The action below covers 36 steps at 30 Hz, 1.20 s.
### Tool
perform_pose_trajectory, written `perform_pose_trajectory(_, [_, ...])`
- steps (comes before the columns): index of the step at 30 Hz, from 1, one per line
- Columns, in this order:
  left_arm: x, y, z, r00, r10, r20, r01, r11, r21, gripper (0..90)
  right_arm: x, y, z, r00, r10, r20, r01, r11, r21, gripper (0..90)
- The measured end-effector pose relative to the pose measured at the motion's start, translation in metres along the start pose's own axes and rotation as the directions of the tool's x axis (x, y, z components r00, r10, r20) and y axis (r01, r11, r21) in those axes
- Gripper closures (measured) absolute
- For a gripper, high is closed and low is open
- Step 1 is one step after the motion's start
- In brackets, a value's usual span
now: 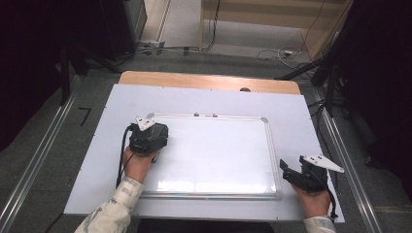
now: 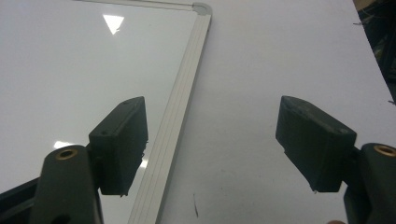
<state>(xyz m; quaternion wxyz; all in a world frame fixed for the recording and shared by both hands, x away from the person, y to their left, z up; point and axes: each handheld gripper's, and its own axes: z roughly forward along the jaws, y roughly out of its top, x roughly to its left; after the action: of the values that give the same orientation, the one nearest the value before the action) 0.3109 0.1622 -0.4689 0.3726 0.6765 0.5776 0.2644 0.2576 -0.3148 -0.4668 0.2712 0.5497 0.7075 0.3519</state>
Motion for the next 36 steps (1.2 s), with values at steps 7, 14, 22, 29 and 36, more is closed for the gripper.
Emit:
perform_pose_trajectory(7, [0.006,0.000,-0.009,0.9997,-0.024,0.010,0.024,0.9995,-0.020,40.8,0.001,0.001,0.002,1.0000,-0.004,-0.003,0.004,1.000,0.002,23.8])
perform_pose_trajectory(14, [0.003,0.001,-0.014,0.9991,-0.031,0.027,0.032,0.9990,-0.030,40.8,0.002,0.001,0.002,0.9999,-0.010,-0.007,0.010,1.000,0.003,23.8])
perform_pose_trajectory(22, [0.002,0.000,-0.016,0.9993,-0.029,0.024,0.030,0.9990,-0.033,40.8,0.003,0.001,0.002,0.9999,-0.012,-0.008,0.012,1.000,0.004,23.8])
perform_pose_trajectory(29, [0.000,-0.002,-0.018,0.9993,-0.034,0.015,0.035,0.9988,-0.036,40.8,0.003,0.001,0.001,0.9999,-0.009,-0.009,0.009,1.000,0.000,23.8])
perform_pose_trajectory(36, [-0.001,-0.003,-0.022,0.9979,-0.062,0.020,0.063,0.9971,-0.043,40.8,0.002,0.001,0.002,0.9999,-0.009,-0.006,0.009,1.000,-0.002,23.8])
